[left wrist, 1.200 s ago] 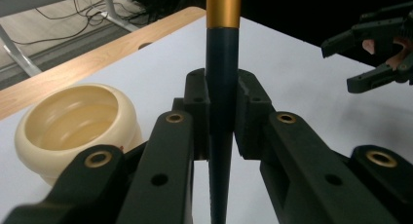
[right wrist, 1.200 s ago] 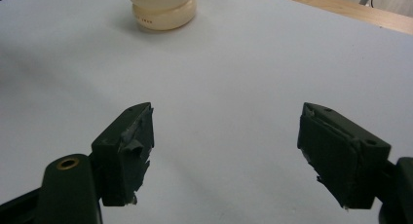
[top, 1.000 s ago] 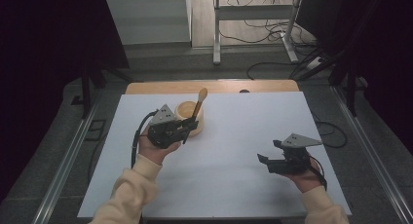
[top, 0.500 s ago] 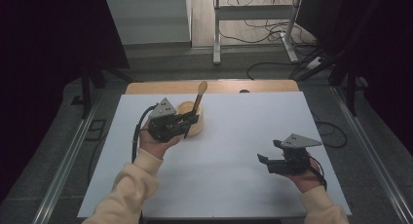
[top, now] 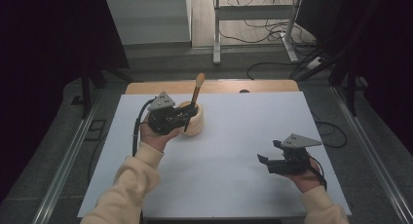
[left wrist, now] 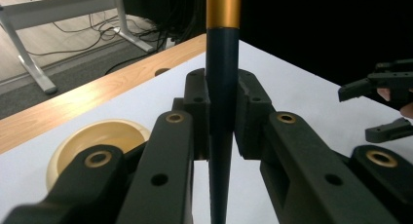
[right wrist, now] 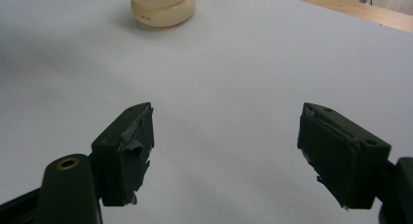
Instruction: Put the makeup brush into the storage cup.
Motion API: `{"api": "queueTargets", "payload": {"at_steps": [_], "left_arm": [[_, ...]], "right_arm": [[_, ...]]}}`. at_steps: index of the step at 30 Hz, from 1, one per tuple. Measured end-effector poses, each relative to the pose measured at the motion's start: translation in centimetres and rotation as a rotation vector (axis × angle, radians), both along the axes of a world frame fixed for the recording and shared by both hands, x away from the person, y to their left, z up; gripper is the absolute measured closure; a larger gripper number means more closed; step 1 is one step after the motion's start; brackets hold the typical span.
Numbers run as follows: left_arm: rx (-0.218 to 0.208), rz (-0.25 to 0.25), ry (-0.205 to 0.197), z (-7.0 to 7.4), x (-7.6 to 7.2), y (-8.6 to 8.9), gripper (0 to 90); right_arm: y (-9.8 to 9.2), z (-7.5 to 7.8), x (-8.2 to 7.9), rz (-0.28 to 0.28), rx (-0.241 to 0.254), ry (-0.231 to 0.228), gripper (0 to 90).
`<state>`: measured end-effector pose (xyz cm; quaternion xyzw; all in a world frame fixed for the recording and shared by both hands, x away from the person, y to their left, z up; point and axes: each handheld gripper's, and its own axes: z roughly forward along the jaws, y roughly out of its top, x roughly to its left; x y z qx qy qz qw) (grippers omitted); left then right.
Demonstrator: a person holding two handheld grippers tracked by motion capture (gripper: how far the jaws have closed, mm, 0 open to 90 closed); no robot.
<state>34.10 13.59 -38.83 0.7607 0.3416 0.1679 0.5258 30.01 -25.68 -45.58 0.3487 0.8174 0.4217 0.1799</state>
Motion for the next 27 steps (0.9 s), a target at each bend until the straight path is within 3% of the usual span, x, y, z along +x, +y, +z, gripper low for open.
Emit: {"api": "queueTargets", "payload": {"at_steps": [6, 27], "left_arm": [[0.003, 0.016, -0.001, 0.0, 0.8, 0.1, 78.7], [-0.047, 0.052, 0.029, -1.0, 3.0, 0.8, 78.6]], "right_arm": [[-0.1, 0.0, 0.0, -0.002, -0.001, 0.001, 21.5], [0.0, -0.1, 0.0, -0.002, -0.009, 0.003, 21.5]]}}
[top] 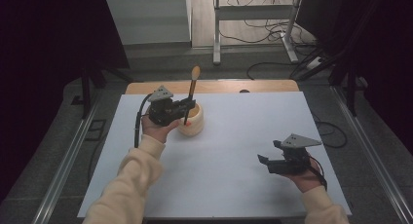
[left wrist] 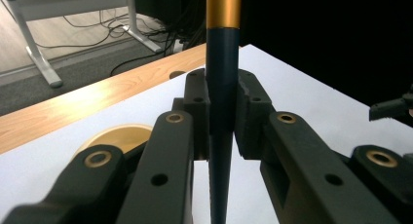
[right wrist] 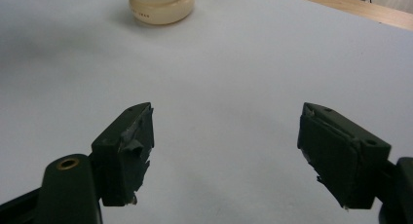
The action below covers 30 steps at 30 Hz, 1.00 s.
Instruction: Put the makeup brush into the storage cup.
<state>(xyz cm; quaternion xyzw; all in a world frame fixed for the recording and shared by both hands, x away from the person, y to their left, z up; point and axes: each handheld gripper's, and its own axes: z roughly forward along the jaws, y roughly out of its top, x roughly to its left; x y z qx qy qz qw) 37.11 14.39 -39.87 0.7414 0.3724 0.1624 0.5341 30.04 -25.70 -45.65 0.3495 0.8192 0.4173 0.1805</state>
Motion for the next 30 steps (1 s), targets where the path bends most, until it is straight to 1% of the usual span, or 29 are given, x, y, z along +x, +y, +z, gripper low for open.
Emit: {"api": "queueTargets", "payload": {"at_steps": [1, 5, 7, 10, 15, 19, 22, 24, 25, 30], "left_arm": [[-0.015, 0.009, 0.006, 0.0, 0.2, 0.1, 78.6], [-0.021, 0.023, 0.006, -0.1, 0.5, 0.3, 78.6], [-0.026, 0.033, 0.014, -0.3, 0.9, 0.5, 78.6], [-0.030, 0.039, 0.020, -0.5, 1.1, 0.5, 78.6], [-0.030, 0.045, 0.020, -0.6, 1.3, 0.5, 78.6], [-0.017, 0.050, 0.024, -0.8, 1.8, 0.5, 78.6], [-0.027, 0.055, 0.028, -0.9, 2.0, 0.4, 78.6], [-0.025, 0.057, 0.031, -0.9, 2.1, 0.4, 78.6], [-0.017, 0.058, 0.034, -1.0, 2.2, 0.3, 78.6], [-0.019, 0.064, 0.041, -1.1, 2.6, 0.2, 78.6]], "right_arm": [[0.0, 0.0, 0.0, -0.001, 0.000, 0.001, 21.5], [0.0, 0.0, 0.0, -0.001, -0.001, 0.003, 21.5], [0.0, 0.0, 0.0, -0.002, -0.002, 0.004, 21.5], [0.0, 0.0, 0.0, 0.001, 0.002, -0.005, 21.5], [0.0, 0.0, 0.0, -0.001, 0.002, -0.005, 21.5], [0.0, 0.0, 0.0, 0.001, 0.000, -0.003, 21.5], [0.0, 0.0, 0.0, -0.002, -0.002, -0.007, 21.5], [0.0, 0.0, 0.0, -0.004, -0.002, -0.008, 21.6], [-0.1, 0.0, 0.0, -0.007, 0.000, -0.008, 21.6], [-0.1, 0.0, 0.0, -0.008, 0.000, -0.007, 21.6]]}}
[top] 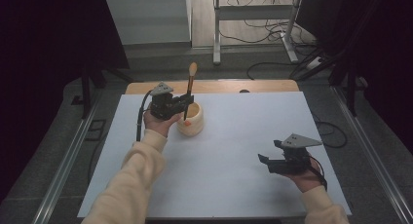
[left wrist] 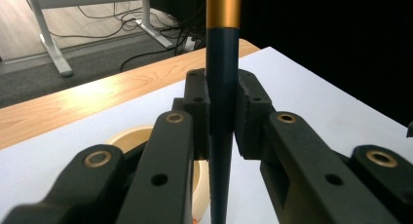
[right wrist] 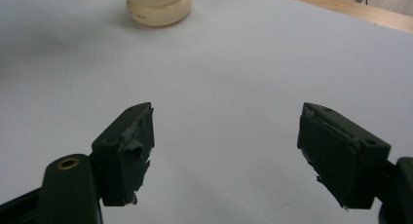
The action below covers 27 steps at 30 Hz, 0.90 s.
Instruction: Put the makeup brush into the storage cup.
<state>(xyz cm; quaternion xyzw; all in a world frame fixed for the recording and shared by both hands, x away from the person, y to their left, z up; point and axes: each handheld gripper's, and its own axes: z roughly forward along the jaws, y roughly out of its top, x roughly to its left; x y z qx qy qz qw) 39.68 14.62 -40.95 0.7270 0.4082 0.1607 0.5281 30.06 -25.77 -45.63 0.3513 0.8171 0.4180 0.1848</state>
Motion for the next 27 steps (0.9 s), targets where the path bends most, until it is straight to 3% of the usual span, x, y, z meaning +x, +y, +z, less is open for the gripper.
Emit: {"api": "queueTargets", "payload": {"at_steps": [27], "left_arm": [[0.008, 0.038, 0.029, -0.1, 2.7, -0.5, 78.6]], "right_arm": [[0.0, -0.2, 0.1, 0.003, -0.011, 0.007, 21.6]]}}
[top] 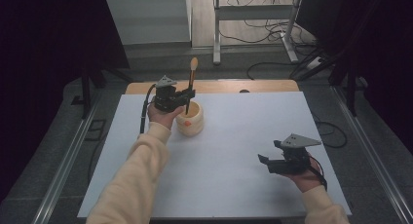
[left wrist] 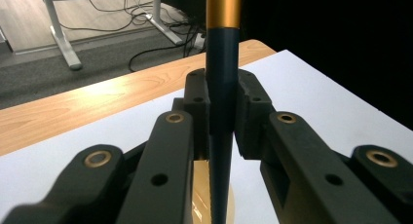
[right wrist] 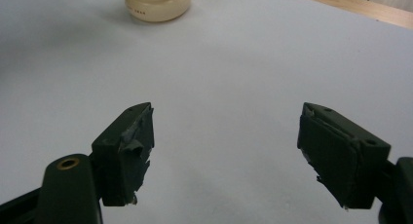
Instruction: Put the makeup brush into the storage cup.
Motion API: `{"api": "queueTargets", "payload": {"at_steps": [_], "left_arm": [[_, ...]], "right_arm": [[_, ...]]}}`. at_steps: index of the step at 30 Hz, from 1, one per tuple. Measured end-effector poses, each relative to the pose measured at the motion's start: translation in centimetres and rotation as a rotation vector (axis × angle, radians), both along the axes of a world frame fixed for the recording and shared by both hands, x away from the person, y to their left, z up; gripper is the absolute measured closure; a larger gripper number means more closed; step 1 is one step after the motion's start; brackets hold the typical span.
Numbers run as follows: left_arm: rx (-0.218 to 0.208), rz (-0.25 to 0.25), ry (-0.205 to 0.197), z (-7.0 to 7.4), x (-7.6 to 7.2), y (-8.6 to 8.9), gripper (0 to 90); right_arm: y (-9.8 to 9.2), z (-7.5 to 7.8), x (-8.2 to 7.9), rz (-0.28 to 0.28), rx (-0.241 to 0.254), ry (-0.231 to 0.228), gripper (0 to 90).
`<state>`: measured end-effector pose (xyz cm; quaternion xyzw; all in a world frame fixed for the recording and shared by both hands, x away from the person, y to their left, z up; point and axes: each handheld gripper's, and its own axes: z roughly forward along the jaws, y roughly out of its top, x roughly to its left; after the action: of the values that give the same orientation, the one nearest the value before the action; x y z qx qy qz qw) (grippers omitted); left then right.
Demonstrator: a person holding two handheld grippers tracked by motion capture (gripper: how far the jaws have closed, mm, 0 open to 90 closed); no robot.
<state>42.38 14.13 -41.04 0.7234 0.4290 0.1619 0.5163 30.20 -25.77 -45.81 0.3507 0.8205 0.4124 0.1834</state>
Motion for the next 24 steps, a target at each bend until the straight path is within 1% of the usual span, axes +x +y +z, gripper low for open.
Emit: {"api": "queueTargets", "payload": {"at_steps": [5, 6, 7, 8, 11, 16, 17, 18, 19, 21, 22, 24], "left_arm": [[0.003, 0.009, 0.002, -0.2, 0.5, -0.1, 78.6], [0.006, 0.013, 0.000, -0.3, 0.7, -0.1, 78.6], [0.004, 0.028, 0.003, -0.6, 0.9, -0.1, 78.5], [0.004, 0.028, 0.003, -0.6, 0.9, -0.1, 78.6], [0.011, 0.038, 0.004, -1.1, 1.2, -0.2, 78.6], [0.008, 0.036, 0.007, -1.8, 1.7, -0.2, 78.6], [0.013, 0.037, 0.010, -2.2, 1.8, -0.3, 78.6], [0.013, 0.037, 0.010, -2.2, 1.8, -0.3, 78.6], [0.017, 0.042, 0.019, -2.6, 1.9, -0.4, 78.6], [0.015, 0.042, 0.023, -2.8, 2.0, -0.4, 78.6], [0.005, 0.048, 0.028, -3.1, 2.1, -0.3, 78.6], [0.000, 0.052, 0.032, -3.3, 2.1, -0.1, 78.6]], "right_arm": [[0.0, 0.0, 0.0, 0.001, -0.004, -0.002, 21.6], [0.0, 0.0, 0.0, 0.001, -0.004, -0.002, 21.6], [0.1, 0.0, 0.0, 0.003, -0.006, -0.002, 21.6], [0.1, 0.0, 0.0, 0.003, -0.006, -0.002, 21.6], [0.1, -0.1, 0.0, 0.003, -0.007, 0.001, 21.6], [0.0, -0.2, 0.0, 0.001, -0.009, 0.004, 21.7], [0.0, -0.2, 0.1, -0.001, -0.008, 0.006, 21.7], [0.0, -0.2, 0.1, -0.001, -0.008, 0.006, 21.7], [0.0, -0.2, 0.1, 0.001, -0.014, 0.004, 21.7], [0.0, -0.2, 0.0, 0.002, -0.014, 0.004, 21.7], [0.0, -0.2, 0.0, 0.002, -0.016, 0.003, 21.7], [0.0, -0.2, 0.0, 0.002, -0.015, 0.003, 21.7]]}}
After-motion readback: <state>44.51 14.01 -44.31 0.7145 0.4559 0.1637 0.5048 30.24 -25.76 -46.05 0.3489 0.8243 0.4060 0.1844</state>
